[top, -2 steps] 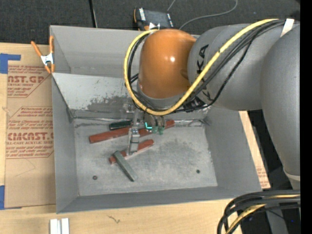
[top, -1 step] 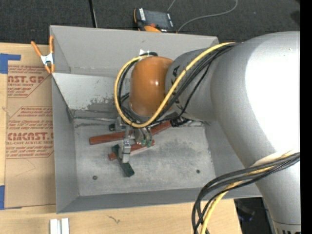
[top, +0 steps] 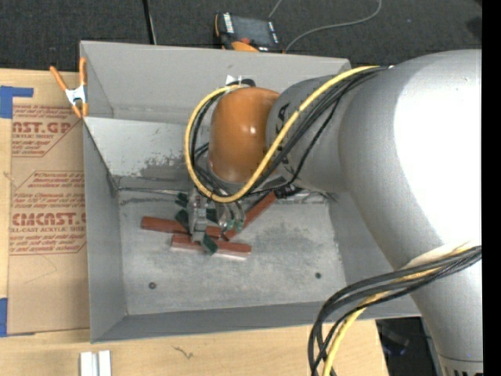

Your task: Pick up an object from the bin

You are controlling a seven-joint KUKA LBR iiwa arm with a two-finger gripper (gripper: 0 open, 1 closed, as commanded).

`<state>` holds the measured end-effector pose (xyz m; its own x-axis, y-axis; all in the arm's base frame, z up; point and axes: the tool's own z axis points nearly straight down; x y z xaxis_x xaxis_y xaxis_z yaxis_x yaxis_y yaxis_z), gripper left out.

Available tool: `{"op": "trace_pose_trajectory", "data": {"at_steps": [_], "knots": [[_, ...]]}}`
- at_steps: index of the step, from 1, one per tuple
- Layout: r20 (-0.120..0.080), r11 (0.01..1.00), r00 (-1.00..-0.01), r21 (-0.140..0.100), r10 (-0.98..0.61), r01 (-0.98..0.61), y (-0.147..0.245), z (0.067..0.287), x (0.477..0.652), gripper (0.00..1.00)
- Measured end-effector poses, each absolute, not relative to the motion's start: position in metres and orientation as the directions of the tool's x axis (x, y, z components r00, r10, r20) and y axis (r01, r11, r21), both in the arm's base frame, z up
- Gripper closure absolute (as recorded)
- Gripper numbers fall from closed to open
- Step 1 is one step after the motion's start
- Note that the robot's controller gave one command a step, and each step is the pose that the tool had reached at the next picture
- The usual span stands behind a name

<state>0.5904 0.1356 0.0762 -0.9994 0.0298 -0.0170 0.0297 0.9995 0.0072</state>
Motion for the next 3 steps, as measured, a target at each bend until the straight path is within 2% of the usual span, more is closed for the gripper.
{"op": "trace_pose_trajectory", "data": {"at_steps": [1, 2, 3], "knots": [[-0.006, 1.0, -1.0, 0.004, 0.029, 0.029, 0.1347, 0.0735, 0.5875, 0.0], [-0.013, 1.0, -0.999, 0.006, 0.03, 0.03, 0.135, 0.075, 0.5893, 1.0], [-0.003, 1.0, -1.0, 0.004, 0.03, 0.03, 0.1346, 0.0729, 0.5868, 0.0]]}}
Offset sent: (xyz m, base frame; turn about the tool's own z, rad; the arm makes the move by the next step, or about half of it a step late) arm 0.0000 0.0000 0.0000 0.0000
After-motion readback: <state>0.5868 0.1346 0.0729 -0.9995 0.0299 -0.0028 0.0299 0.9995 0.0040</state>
